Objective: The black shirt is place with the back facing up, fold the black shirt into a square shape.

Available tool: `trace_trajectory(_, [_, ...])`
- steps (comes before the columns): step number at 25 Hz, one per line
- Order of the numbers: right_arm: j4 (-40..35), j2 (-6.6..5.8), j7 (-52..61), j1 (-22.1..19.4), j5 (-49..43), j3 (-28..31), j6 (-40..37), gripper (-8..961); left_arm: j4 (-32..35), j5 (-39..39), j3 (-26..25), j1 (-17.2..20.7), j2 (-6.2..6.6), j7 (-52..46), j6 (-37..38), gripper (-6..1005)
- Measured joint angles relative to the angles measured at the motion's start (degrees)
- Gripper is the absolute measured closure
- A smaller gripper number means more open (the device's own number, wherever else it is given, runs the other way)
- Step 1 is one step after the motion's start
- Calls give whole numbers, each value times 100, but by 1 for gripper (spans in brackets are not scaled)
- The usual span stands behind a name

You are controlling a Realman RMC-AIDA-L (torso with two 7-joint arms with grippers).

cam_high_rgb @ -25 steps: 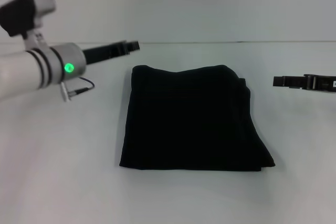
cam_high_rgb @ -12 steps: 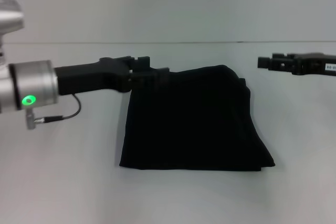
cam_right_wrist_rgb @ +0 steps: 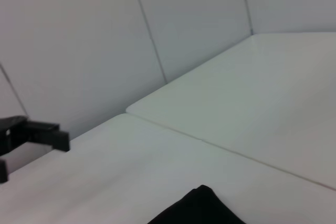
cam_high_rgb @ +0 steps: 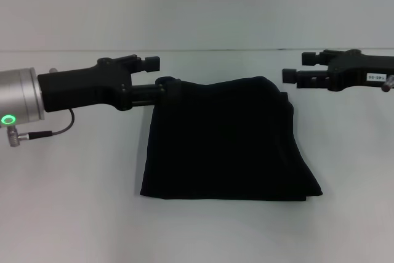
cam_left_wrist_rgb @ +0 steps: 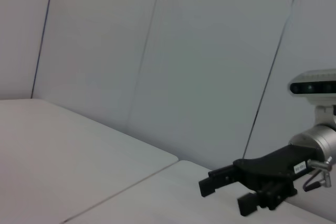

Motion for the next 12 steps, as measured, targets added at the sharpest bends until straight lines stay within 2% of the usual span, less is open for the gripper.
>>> trace_trajectory(7, [-49,30,15,46,-39,-437,46,96,-56,130,41,-84,82,-8,-122,144])
trace_trajectory(9, [-81,29,31,91,-168,-528,78,15,-60,303,145,-139,85,-8,-218,144])
trace_trajectory(12, [-128,49,72,187,-478,-563,128,18,-66,669,278,-240,75,-81,-309,145])
